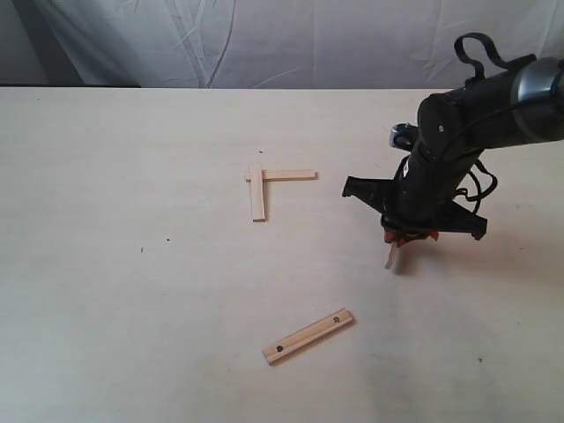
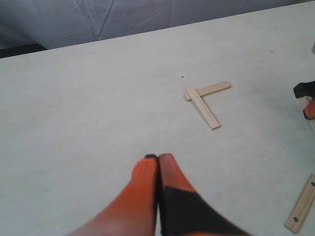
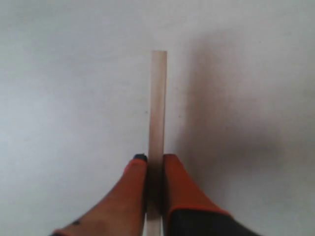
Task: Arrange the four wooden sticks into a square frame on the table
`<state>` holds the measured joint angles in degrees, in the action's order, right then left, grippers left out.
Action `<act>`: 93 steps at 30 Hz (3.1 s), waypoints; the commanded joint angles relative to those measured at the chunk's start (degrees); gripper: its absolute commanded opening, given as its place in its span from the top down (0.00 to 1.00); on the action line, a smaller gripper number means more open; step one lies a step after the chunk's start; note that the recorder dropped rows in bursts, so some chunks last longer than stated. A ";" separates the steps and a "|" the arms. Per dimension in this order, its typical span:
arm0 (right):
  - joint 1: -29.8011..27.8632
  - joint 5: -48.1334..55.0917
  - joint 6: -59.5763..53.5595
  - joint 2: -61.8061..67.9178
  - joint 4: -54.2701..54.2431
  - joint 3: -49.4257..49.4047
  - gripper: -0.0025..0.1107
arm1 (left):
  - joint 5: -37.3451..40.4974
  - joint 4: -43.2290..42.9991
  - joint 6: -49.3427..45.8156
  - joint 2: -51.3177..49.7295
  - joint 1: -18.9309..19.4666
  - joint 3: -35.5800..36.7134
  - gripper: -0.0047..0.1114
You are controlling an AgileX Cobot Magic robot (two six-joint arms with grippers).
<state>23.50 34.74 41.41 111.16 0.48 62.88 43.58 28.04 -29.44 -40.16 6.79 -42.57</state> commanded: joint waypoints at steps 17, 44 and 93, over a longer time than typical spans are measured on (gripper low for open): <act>-0.08 -2.69 -43.35 4.56 -36.58 0.88 0.97 | -1.15 -0.35 0.43 0.44 -0.03 0.39 0.96; 0.79 -4.00 -33.86 -1.25 -22.02 0.88 0.63 | -0.07 0.97 0.43 0.44 -0.03 0.39 0.96; 10.75 -11.63 -11.38 -0.04 -2.50 0.88 0.63 | 0.20 0.97 0.43 0.44 -0.03 0.39 0.96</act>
<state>33.62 24.51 29.98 111.02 -1.62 63.61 43.56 28.46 -29.44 -40.16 6.79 -42.57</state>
